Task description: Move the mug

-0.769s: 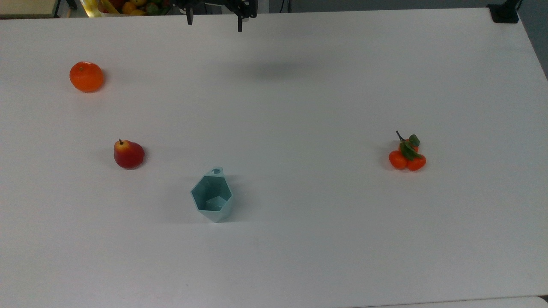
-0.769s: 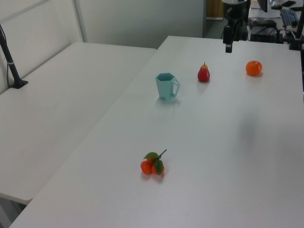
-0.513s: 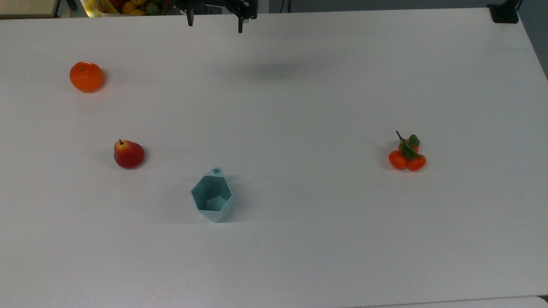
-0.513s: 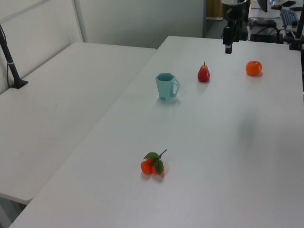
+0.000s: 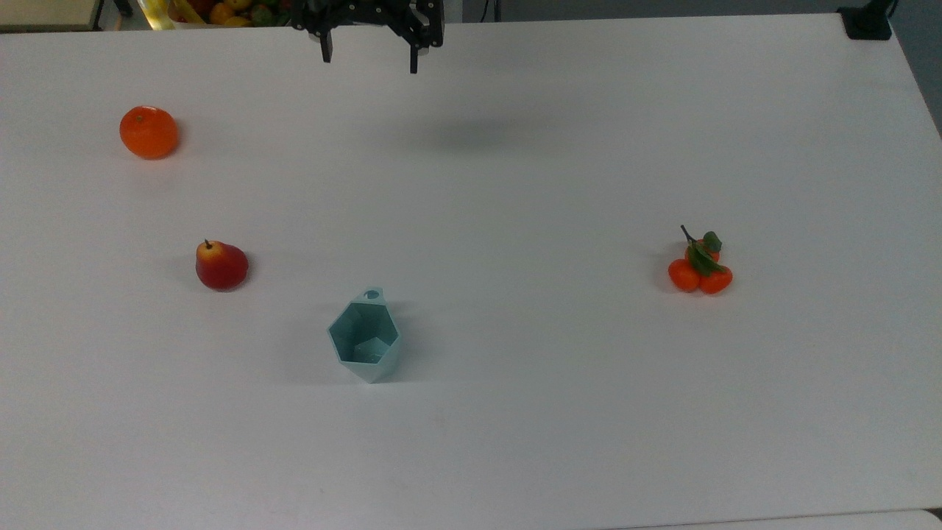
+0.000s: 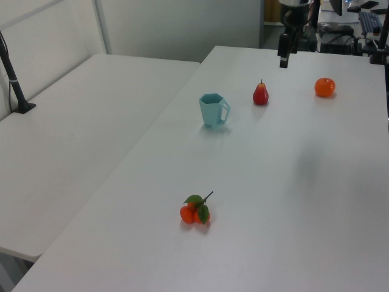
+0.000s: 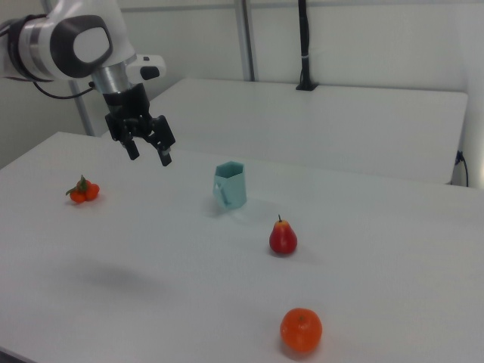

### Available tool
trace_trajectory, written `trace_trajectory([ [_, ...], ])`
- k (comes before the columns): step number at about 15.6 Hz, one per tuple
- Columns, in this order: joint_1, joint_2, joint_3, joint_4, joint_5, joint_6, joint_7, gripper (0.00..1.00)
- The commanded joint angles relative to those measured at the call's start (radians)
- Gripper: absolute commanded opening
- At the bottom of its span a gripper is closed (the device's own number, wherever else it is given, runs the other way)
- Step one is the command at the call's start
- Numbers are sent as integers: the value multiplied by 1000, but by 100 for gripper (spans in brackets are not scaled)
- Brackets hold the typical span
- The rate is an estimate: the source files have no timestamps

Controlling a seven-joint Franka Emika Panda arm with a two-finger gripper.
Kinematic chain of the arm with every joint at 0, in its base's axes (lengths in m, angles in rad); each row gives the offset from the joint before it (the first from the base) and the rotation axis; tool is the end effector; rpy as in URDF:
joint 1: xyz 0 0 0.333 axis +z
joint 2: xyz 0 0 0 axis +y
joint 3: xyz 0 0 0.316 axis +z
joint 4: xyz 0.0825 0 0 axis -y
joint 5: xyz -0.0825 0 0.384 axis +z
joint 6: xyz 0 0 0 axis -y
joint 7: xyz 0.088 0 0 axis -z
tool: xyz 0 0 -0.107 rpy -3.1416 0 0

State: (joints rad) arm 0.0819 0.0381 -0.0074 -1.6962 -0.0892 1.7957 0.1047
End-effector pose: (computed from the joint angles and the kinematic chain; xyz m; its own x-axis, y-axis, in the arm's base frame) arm 0.5802 0.0358 0.5635 0.9975 -0.0101 0.0694 -0.0157 -0.9966 0.0814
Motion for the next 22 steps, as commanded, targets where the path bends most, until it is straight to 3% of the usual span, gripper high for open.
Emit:
trace_trajectory([
  [1, -10, 58, -5, -14, 19, 126, -69, 100],
  [12, -19, 351, -3, 93, 16, 463, -51, 100],
  [18, -20, 465, -5, 95, -1, 682, 58, 96],
  [20, -24, 489, -5, 95, -4, 685, 59, 87],
  [22, -22, 508, -5, 95, -3, 734, 61, 65],
])
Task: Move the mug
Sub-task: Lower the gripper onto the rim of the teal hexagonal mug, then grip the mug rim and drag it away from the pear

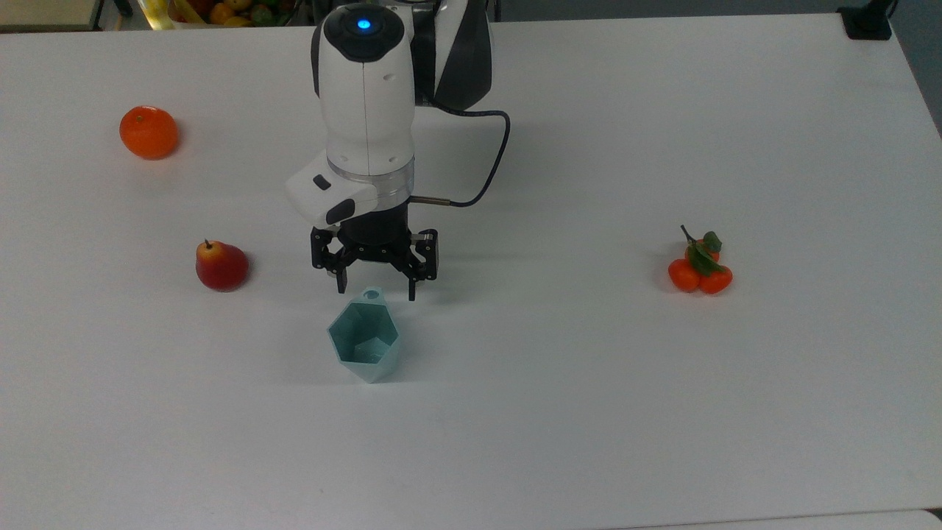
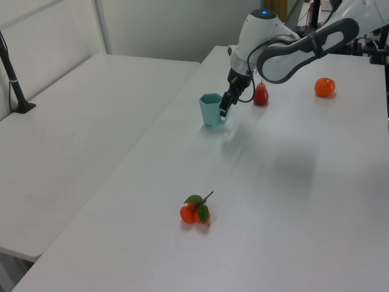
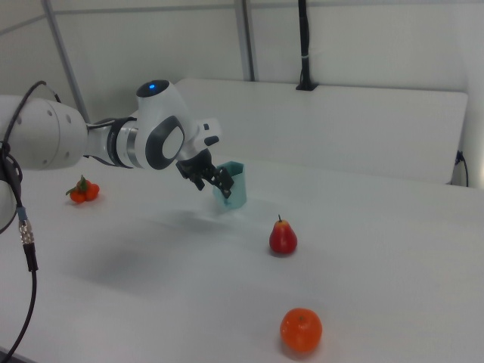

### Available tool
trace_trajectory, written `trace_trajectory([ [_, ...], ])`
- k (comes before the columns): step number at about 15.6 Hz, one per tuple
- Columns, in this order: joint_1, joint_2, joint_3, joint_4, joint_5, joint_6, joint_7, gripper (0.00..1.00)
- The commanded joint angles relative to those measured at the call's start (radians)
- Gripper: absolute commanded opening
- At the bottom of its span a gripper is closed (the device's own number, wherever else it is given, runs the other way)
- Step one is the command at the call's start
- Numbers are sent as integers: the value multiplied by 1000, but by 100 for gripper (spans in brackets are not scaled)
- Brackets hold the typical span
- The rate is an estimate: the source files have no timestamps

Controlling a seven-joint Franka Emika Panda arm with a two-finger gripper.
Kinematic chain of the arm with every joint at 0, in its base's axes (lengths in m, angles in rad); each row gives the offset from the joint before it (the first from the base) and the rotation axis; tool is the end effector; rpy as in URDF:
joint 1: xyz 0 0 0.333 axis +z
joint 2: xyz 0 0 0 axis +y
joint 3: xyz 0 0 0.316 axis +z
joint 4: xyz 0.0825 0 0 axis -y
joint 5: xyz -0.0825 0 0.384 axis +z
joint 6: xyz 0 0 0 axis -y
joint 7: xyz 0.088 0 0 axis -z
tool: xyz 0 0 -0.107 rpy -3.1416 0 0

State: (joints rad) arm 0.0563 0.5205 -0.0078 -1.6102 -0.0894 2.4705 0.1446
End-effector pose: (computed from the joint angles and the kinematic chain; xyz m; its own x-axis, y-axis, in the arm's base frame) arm 0.7156 0.0358 0.3605 0.9406 -0.0265 0.3384 -0.0393 -0.9987 0.0311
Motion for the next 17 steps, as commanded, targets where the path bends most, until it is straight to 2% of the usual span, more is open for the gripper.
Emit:
trace_trajectory([
  [1, 5, 26, -4, 9, -1, 80, 21, 56],
  [3, 7, 29, -4, 7, -3, 84, 21, 43],
  [5, 8, 29, -4, 7, -3, 84, 20, 35],
  [8, 11, 23, -6, 1, -16, 77, 20, 12],
  [11, 11, 7, -8, 1, -18, 73, 20, 11],
  [14, 13, -57, -9, -26, -26, 35, 24, 11],
  [17, 16, -158, -8, -94, -94, -65, 97, 11],
])
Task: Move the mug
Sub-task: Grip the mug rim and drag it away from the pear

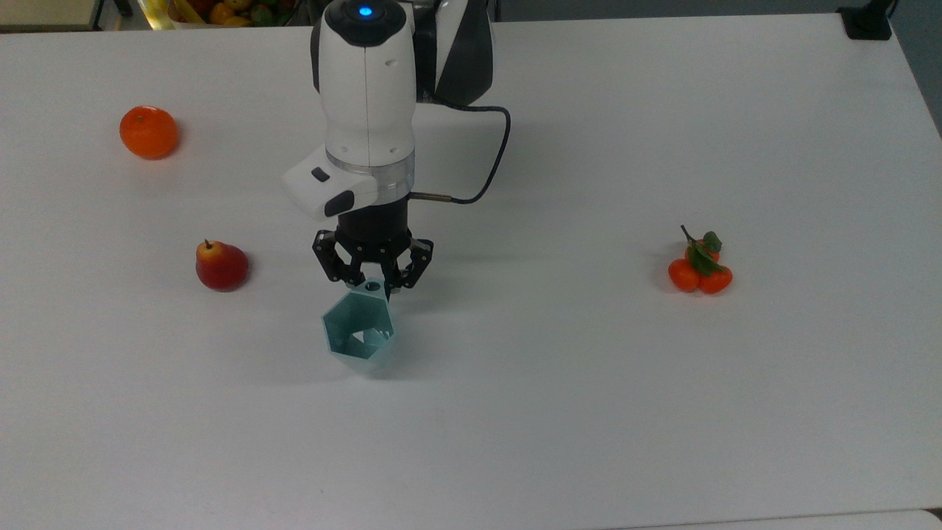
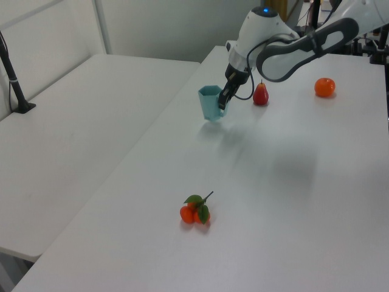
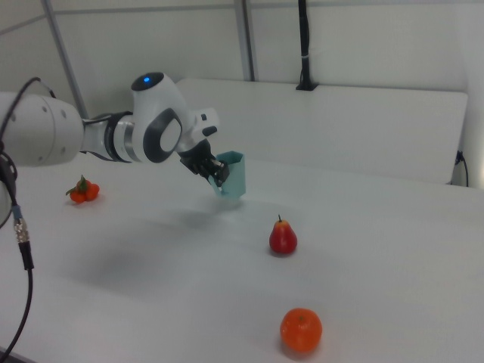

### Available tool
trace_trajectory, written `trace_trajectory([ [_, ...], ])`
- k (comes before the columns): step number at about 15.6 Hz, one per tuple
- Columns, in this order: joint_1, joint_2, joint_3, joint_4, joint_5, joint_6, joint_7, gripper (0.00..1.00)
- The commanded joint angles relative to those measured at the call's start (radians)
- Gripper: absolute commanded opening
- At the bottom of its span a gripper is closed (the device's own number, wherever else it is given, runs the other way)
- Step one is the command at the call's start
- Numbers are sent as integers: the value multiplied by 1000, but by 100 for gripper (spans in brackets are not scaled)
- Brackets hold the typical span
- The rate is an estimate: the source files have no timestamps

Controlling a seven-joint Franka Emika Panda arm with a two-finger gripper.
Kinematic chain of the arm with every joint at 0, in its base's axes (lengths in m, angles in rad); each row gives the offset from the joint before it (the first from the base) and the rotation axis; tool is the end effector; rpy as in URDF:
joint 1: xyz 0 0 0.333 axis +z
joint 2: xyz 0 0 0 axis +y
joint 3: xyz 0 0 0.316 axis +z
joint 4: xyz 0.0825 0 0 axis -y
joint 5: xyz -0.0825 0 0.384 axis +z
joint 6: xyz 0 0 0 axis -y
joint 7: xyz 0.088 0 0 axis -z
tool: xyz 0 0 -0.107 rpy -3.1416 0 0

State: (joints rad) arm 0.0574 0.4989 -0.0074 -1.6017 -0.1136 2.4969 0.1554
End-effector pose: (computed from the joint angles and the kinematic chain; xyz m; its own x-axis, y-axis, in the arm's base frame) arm 0.7182 0.0375 0.3834 0.9197 -0.0161 0.3923 -0.0350 -0.9985 0.0411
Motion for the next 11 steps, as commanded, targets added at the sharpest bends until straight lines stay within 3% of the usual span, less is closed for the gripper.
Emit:
trace_trajectory([
  [1, 16, -172, -6, -140, -101, -105, 129, 11],
  [4, 18, -296, 4, -309, -162, -112, 225, 11],
  [8, 36, -463, 30, -548, -164, -112, 228, 11],
  [11, 77, -528, 30, -650, -164, -112, 240, 11],
])
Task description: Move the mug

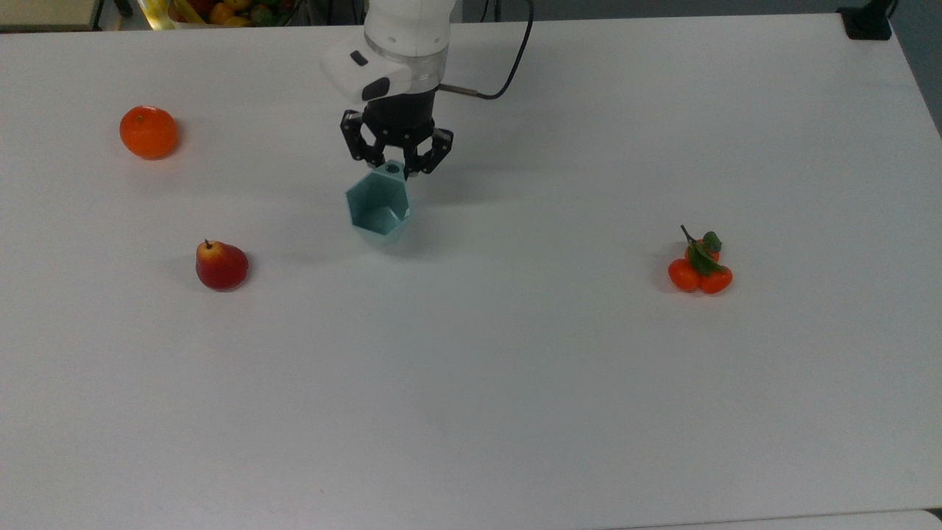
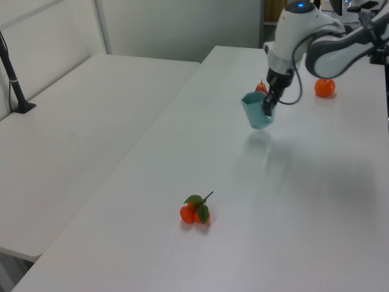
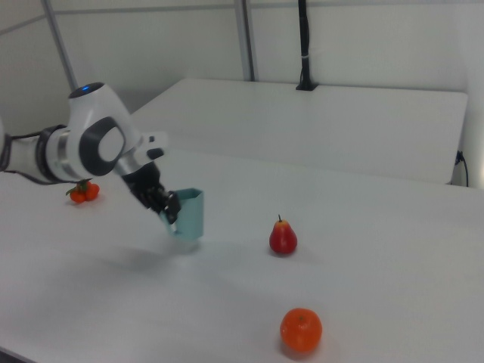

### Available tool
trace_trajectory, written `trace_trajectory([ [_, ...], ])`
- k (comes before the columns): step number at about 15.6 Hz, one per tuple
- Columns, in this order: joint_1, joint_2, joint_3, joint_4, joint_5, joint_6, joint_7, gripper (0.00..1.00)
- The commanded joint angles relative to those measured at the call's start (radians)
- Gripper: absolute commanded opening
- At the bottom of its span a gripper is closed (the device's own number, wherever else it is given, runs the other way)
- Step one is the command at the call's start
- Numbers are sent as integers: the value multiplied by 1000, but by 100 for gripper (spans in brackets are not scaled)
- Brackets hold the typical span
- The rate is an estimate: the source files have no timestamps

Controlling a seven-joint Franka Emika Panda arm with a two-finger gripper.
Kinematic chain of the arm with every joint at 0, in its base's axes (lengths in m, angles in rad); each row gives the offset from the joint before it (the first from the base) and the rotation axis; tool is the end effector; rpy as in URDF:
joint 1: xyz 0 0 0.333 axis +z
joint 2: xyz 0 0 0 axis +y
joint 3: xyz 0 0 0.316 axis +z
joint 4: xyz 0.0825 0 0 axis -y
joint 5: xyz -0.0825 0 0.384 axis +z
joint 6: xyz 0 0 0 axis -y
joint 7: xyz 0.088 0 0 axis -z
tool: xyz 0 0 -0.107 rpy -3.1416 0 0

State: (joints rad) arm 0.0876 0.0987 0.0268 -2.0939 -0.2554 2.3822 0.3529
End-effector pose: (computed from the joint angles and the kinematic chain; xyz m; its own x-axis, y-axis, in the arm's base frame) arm 0.5767 0.0635 0.3945 0.9719 -0.0526 0.2295 -0.0845 -0.9877 0.1316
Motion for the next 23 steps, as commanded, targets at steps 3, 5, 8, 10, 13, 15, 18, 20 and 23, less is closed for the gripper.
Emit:
trace_trajectory([
  [3, 67, -136, -4, -187, -21, -4, 60, 14],
  [5, 73, -129, -2, -187, -21, -15, 60, 35],
  [8, 73, -128, -4, -183, -22, -43, 60, 86],
  [10, 73, -129, 1, -172, -22, -95, 49, 96],
  [13, 73, -129, 15, -128, -24, -176, 25, 100],
  [15, 73, -128, 16, -68, -22, -257, -8, 100],
  [18, 66, -114, 16, 85, -7, -383, -76, 100],
  [20, 60, -91, 5, 205, 33, -467, -139, 100],
  [23, 40, -65, 2, 359, 113, -598, -189, 100],
])
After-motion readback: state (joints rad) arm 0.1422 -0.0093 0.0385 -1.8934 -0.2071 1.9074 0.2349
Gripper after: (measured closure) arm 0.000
